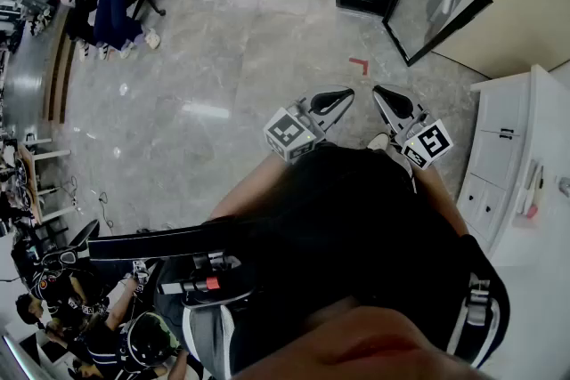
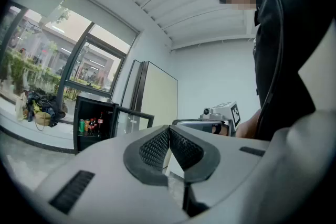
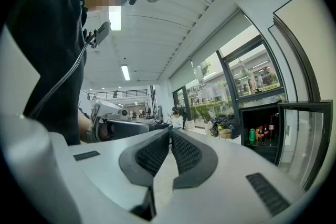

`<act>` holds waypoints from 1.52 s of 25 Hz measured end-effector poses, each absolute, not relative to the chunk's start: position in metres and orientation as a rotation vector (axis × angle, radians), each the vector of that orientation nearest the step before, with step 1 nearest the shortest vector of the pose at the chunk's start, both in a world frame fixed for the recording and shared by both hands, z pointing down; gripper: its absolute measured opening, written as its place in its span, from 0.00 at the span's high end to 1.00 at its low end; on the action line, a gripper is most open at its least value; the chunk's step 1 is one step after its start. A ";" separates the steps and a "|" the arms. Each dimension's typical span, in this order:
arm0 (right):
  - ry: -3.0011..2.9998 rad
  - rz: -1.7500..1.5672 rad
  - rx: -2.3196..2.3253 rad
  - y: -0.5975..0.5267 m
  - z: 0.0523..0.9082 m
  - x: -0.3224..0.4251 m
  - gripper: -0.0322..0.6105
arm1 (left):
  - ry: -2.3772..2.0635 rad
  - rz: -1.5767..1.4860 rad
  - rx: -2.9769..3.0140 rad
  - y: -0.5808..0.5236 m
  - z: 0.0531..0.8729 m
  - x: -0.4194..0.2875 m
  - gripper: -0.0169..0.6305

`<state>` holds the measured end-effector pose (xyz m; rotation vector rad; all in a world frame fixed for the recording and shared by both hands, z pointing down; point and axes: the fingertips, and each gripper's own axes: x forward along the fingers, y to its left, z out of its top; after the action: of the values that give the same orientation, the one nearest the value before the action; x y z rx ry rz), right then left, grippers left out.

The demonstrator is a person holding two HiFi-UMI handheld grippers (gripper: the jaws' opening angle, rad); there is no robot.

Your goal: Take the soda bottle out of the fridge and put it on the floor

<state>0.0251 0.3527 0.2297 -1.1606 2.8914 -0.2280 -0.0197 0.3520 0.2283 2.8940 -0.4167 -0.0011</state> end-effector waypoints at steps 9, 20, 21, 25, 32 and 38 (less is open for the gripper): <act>2.899 -0.257 -1.167 0.347 0.238 0.022 0.93 | -0.412 0.020 2.879 0.348 0.237 -0.025 0.97; 2.893 -0.243 -1.137 0.341 0.234 0.010 0.93 | -0.400 0.020 2.928 0.344 0.236 -0.033 0.97; 2.901 -0.240 -1.130 0.341 0.235 0.007 0.93 | -0.399 0.018 2.931 0.343 0.237 -0.035 0.97; 2.909 -0.247 -1.121 0.338 0.239 -0.007 0.93 | -0.391 0.018 2.932 0.341 0.241 -0.047 0.97; 2.910 -0.276 -1.153 0.329 0.243 -0.043 0.93 | -0.361 0.025 2.921 0.333 0.244 -0.084 0.97; 2.887 -0.280 -1.223 0.320 0.250 -0.068 0.93 | -0.315 0.044 2.923 0.326 0.253 -0.114 0.97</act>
<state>-0.0683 0.3198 0.2495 -1.2233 2.8868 -0.2803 -0.1136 0.3261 0.2534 2.9233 -0.3147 0.0443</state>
